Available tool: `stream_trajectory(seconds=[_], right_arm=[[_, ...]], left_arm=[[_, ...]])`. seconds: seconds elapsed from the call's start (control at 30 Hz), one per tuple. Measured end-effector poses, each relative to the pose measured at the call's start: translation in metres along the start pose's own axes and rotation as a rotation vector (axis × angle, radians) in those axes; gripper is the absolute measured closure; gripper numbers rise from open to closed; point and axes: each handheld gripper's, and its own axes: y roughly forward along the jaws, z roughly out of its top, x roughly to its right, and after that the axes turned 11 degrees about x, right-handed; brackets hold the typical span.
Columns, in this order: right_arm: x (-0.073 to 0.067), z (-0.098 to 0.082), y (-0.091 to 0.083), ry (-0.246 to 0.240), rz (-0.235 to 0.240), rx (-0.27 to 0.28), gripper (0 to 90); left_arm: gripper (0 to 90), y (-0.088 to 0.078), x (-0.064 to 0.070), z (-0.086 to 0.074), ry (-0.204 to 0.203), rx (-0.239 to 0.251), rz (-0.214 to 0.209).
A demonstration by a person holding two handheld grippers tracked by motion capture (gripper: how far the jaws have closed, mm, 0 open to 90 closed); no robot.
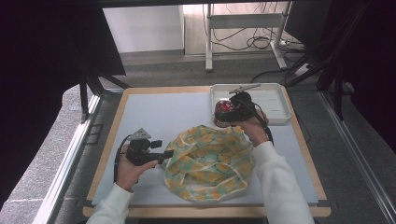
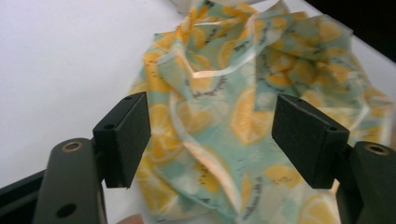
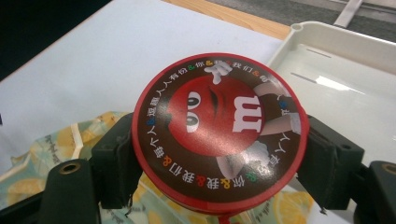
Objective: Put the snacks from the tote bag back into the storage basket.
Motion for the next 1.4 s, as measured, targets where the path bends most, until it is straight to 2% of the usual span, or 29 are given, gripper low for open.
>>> stream_trajectory(seconds=[0.03,0.07,0.13,0.2,0.4,0.5,0.63,1.1,1.17,1.23,1.4], right_arm=[[0.0,0.0,0.002,0.007,0.005,0.002,24.2],[0.001,0.001,0.004,0.01,0.007,0.004,24.2],[0.002,0.002,0.008,0.002,-0.006,0.001,24.2],[0.006,0.003,0.012,-0.004,-0.019,-0.003,24.2],[0.019,0.006,0.024,0.026,-0.046,0.0,24.2],[0.026,0.005,0.03,0.033,-0.068,0.01,24.2],[0.034,0.003,0.039,0.056,-0.073,0.013,24.2],[0.044,-0.001,0.055,0.069,-0.116,0.0,25.8],[0.047,-0.003,0.064,0.059,-0.112,-0.024,25.9],[0.05,-0.005,0.07,0.074,-0.128,-0.025,25.9],[0.054,-0.006,0.081,0.083,-0.134,-0.02,25.9]], left_arm=[[28.2,-0.001,-0.001,0.001,-0.02,0.013,-0.032],[28.0,-0.002,0.001,0.002,-0.018,0.022,-0.034],[28.0,-0.003,0.004,0.004,0.018,0.017,-0.019],[27.8,-0.003,0.004,0.004,0.014,0.022,-0.032],[27.7,0.0,0.004,0.003,0.018,0.009,-0.04],[27.7,-0.001,0.003,0.003,0.02,0.008,-0.039],[27.7,-0.001,0.002,0.003,0.018,0.008,-0.035],[27.7,0.002,0.001,0.001,0.023,-0.006,-0.036],[27.6,0.003,0.0,0.0,0.023,-0.009,-0.032],[27.5,0.002,-0.001,0.0,0.024,-0.007,-0.025],[27.6,0.003,-0.003,-0.001,0.02,-0.013,-0.023]])
